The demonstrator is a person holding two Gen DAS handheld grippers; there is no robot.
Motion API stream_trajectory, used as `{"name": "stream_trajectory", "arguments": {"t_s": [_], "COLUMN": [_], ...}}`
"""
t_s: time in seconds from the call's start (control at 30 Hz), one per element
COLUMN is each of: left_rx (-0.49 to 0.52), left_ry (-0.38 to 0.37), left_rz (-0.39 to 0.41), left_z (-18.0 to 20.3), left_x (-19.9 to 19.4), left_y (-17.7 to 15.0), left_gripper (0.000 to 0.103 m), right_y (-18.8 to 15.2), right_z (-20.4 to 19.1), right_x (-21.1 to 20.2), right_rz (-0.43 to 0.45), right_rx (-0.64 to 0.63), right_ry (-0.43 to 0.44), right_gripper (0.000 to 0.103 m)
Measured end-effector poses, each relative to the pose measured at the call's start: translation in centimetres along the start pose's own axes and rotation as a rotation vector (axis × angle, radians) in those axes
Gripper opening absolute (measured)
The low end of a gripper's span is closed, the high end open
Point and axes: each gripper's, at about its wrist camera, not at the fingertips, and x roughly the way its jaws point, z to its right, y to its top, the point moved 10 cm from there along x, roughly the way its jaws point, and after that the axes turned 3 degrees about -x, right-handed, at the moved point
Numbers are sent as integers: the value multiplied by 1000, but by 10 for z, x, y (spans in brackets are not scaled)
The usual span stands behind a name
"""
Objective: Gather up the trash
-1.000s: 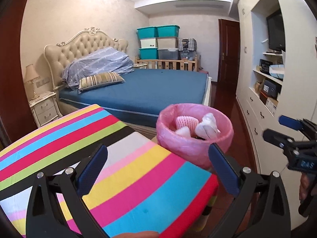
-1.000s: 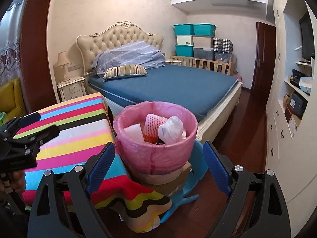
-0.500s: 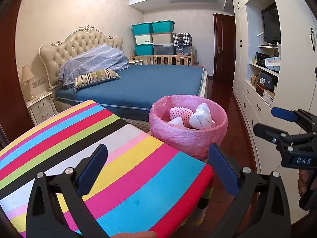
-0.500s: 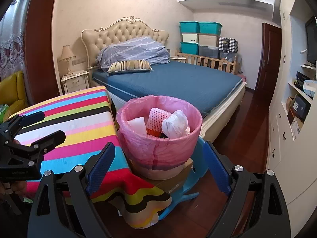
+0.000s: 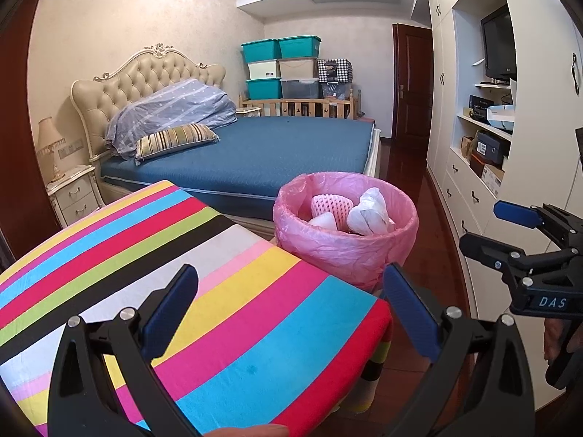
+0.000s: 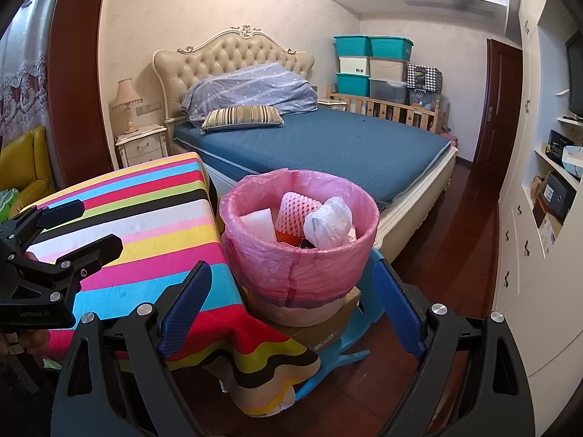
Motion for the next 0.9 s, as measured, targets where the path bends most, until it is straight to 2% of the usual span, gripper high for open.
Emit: {"name": "stream_trajectory", "arguments": {"t_s": [0.9], "left_rx": [-1], "left_ry": [-3], "left_rz": [-11], "left_z": [1], "left_x": [5], "left_y": [-3], "left_gripper": [99], "right_y": [-1], "right_z": [-2], "right_x": [2], "right_rz": [-6], "right_rx": [-3], "right_ry": [6], "right_gripper": [84]}}
